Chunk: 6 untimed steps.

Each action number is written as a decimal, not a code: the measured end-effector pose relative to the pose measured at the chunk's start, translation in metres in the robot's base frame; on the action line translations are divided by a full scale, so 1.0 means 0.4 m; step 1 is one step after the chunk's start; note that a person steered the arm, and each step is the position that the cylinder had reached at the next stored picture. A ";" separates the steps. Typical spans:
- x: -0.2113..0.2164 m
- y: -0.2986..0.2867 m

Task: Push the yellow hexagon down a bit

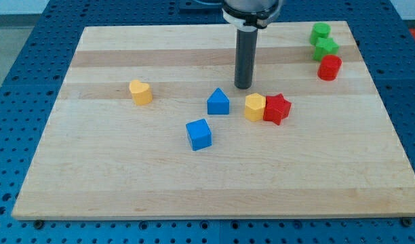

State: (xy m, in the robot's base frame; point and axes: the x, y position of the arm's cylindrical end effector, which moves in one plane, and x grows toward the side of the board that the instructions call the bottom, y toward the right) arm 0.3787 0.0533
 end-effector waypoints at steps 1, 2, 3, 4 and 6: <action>0.019 0.001; 0.065 0.001; 0.116 0.001; 0.162 0.001; 0.204 0.027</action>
